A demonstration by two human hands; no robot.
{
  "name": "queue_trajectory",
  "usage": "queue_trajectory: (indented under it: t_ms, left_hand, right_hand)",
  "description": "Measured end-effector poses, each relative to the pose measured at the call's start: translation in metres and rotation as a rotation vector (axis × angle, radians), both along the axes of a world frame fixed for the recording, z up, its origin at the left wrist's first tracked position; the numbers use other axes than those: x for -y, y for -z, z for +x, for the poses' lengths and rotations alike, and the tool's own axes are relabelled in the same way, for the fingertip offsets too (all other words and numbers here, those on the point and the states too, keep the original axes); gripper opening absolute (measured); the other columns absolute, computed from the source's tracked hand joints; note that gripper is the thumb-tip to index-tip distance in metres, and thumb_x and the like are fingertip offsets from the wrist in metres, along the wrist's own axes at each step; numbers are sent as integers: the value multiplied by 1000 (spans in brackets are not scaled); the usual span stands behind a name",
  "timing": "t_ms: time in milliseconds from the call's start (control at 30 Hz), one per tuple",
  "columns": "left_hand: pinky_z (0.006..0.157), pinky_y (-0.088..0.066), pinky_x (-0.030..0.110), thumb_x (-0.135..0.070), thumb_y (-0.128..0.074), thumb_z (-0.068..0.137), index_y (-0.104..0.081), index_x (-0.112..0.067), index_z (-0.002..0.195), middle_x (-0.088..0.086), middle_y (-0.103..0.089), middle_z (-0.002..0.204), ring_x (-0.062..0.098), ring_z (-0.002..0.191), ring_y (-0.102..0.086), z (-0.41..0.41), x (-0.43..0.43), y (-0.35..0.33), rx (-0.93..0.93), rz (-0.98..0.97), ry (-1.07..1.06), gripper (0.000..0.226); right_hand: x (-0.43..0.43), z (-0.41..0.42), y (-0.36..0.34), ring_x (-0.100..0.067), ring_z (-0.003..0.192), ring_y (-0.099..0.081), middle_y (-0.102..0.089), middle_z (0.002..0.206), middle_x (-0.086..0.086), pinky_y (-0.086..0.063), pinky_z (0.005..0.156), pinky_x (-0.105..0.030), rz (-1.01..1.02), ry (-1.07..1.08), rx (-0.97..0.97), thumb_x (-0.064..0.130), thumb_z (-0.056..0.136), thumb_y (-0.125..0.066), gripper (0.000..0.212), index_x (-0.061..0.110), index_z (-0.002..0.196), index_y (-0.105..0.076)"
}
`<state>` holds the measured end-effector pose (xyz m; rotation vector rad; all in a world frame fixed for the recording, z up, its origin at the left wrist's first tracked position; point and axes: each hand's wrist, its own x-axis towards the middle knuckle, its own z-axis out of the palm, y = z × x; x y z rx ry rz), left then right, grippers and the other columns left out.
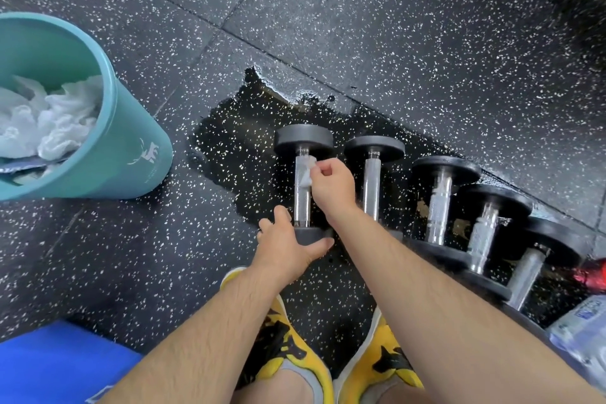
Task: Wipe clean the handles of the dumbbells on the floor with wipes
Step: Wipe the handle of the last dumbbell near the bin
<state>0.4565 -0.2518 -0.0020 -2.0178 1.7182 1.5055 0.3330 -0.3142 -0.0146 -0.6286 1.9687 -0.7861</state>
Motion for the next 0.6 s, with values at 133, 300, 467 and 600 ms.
queue_trajectory:
  t_ms: [133,300,467,600]
  left_hand:
    - [87,-57,44,-74,-78,63,-28,-30,105,1,-35,112,27,106,-51,0,-1,2,-9,0,-10,79]
    - [88,-56,45,-77,-77,63,-28,-31,105,0,-35,110,26,104,-50,-2,1,1,-6,-11,-7,79]
    - [92,-54,44,-72,-80,67,-30,-28,113,3,-36,115,26,108,-49,-1,0,-1,0,-6,0,81]
    - [91,-55,45,-73,-80,64,-30,-29,111,3,-35,114,26,107,-49,-1,0,1,-2,-7,-1,82]
  right_hand:
    - [-32,-4,-7,-5,82,-57,-62,93,10,-42,68,-19,61,-163,-37,19,99,-57,10,24,92,-61]
    - [-11,-5,-11,-5,79,-57,-63,88,10,-41,65,-20,3,-98,-69,17,97,-58,8,18,92,-64]
    - [12,-3,-13,-11,80,-59,-62,85,8,-44,70,-27,-30,-37,-49,21,97,-60,8,16,93,-64]
    - [-19,-5,-14,-9,82,-58,-63,93,6,-41,65,-21,32,-152,-24,20,98,-60,5,16,98,-64]
